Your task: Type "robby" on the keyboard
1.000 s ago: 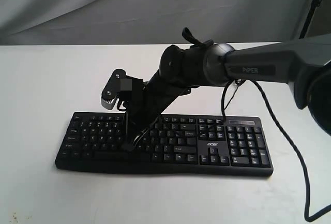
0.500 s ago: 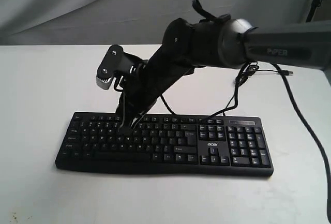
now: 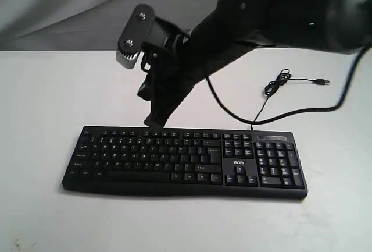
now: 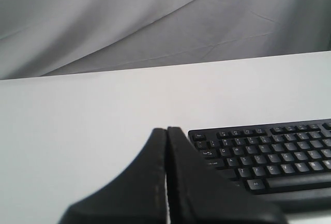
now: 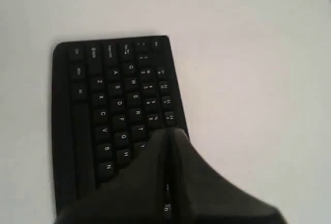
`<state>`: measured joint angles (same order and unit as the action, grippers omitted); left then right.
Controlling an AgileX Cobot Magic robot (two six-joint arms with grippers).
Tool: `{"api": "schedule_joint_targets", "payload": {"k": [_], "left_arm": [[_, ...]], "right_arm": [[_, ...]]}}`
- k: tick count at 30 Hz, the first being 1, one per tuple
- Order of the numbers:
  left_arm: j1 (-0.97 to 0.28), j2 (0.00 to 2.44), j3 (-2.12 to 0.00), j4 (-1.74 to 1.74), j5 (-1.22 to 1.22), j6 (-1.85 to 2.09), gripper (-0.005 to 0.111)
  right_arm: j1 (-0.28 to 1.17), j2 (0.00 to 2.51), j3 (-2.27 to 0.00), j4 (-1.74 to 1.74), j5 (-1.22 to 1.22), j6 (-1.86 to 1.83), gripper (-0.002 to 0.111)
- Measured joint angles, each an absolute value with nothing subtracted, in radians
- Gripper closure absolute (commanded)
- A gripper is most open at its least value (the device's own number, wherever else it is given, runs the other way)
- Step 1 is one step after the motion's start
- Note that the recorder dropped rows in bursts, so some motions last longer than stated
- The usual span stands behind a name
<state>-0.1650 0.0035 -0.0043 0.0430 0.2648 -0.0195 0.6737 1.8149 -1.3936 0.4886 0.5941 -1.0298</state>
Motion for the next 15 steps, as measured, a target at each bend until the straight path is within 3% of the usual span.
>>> {"api": "schedule_joint_targets", "payload": {"k": [8, 15], "left_arm": [[-0.165, 0.003, -0.004, 0.043, 0.265, -0.020, 0.107], [-0.165, 0.003, -0.004, 0.043, 0.265, -0.020, 0.107]], "right_arm": [[0.678, 1.469, -1.099, 0.549, 0.334, -1.019, 0.108], [0.788, 1.172, -0.846, 0.620, 0.030, -1.019, 0.108]]}}
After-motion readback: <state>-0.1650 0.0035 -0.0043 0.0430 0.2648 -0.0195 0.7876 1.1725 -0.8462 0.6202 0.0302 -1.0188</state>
